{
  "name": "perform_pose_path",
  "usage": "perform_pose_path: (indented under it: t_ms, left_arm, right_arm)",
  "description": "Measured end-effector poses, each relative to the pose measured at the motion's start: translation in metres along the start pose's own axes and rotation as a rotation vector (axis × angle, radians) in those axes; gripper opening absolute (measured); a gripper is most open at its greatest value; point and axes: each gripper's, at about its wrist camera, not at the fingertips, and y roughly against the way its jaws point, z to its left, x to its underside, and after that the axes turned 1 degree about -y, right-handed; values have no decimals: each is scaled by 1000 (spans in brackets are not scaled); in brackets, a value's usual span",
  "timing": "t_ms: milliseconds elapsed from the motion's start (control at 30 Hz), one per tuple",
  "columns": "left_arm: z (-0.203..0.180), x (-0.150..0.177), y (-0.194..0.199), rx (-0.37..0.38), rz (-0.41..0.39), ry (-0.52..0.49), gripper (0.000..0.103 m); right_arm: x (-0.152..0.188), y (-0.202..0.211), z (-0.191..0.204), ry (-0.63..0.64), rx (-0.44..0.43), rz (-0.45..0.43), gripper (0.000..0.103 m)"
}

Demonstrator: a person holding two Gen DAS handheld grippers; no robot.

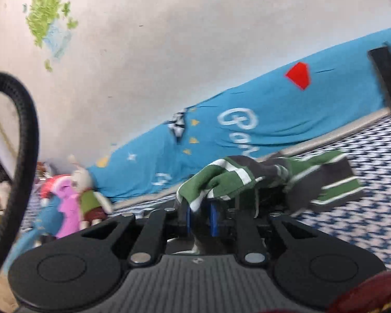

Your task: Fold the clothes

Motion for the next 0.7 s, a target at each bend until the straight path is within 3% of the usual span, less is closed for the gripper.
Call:
perform_pose_path:
  t_ms: [233, 333, 700]
  left_arm:
    - [0, 5, 10, -10, -36, -25, 103]
    - [6, 11, 15, -16, -47, -22, 103]
    - [28, 11, 21, -49, -56, 50, 103]
  right_arm:
    - [14, 3, -2, 20, 310, 16, 27]
    - [19, 8, -3, -1, 380, -11, 28]
    - [62, -35, 41, 99, 160, 175, 33]
